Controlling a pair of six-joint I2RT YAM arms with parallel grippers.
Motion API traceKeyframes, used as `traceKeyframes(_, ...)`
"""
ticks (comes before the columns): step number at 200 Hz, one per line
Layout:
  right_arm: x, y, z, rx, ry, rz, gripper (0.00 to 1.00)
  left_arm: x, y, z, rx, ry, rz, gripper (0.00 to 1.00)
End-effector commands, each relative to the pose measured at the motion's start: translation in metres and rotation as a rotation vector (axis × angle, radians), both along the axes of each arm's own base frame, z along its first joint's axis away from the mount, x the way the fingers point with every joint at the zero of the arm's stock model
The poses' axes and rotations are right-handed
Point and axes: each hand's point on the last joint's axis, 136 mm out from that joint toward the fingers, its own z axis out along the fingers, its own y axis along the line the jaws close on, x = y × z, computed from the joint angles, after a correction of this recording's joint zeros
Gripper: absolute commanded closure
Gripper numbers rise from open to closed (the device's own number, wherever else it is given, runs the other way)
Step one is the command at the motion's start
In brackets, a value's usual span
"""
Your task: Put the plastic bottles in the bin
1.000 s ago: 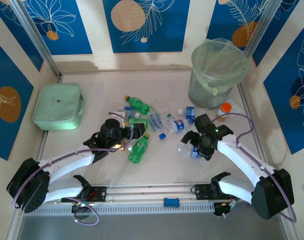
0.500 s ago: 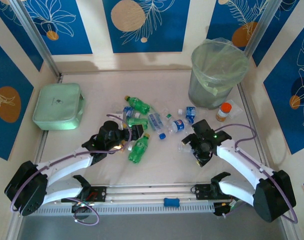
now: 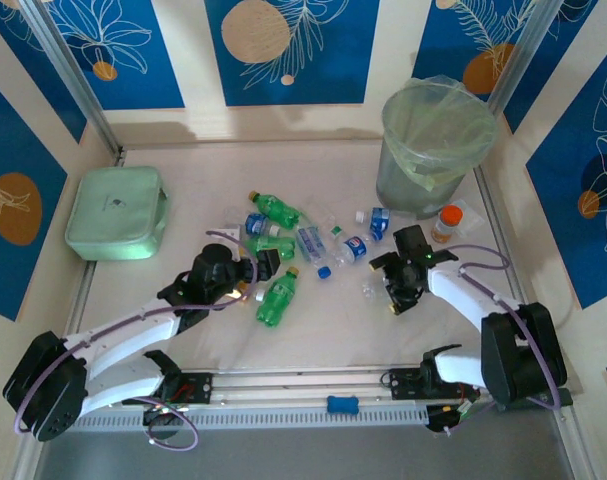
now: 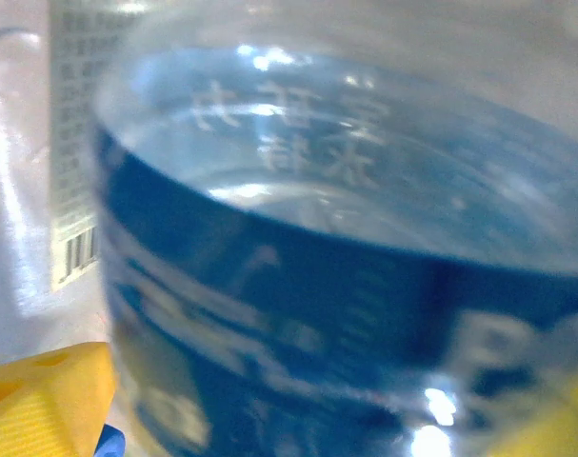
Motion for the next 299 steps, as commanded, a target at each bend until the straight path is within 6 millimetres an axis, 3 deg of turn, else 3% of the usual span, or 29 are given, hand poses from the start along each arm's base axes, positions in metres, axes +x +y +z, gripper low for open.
traceKeyframes(1,0.015,0.006,0.005,0.018,-0.038,0.024,0.1,0.003,0.012,0.001,0.034,-0.017,0.034,0.01)
traceKeyframes(54,0.01,0.003,-0.002,0.012,-0.047,0.011,0.4,0.005,0.017,0.002,0.035,-0.017,0.061,0.01)
traceKeyframes(87,0.005,-0.001,0.005,-0.002,-0.075,0.009,0.47,0.005,0.021,0.004,0.027,-0.017,0.08,0.01)
traceKeyframes(111,0.006,-0.002,0.022,-0.017,-0.131,0.042,0.49,0.004,0.026,0.004,0.022,-0.013,0.101,0.01)
traceKeyframes(157,0.021,0.009,0.084,-0.079,-0.34,0.201,0.51,0.001,0.039,0.003,0.012,0.003,0.148,0.01)
traceKeyframes(198,0.05,0.034,0.16,-0.183,-0.569,0.42,0.53,0.0,0.06,0.002,0.031,0.013,0.212,0.01)
traceKeyframes(244,0.1,0.072,0.242,-0.269,-0.777,0.688,0.54,0.001,0.093,-0.001,0.034,0.034,0.308,0.01)
traceKeyframes(276,0.143,0.076,0.287,-0.368,-0.866,0.773,0.54,0.002,0.111,-0.01,0.021,0.079,0.36,0.01)
traceKeyframes(299,0.177,0.061,0.318,-0.452,-0.931,0.75,0.54,0.004,0.117,-0.018,-0.022,0.114,0.38,0.01)
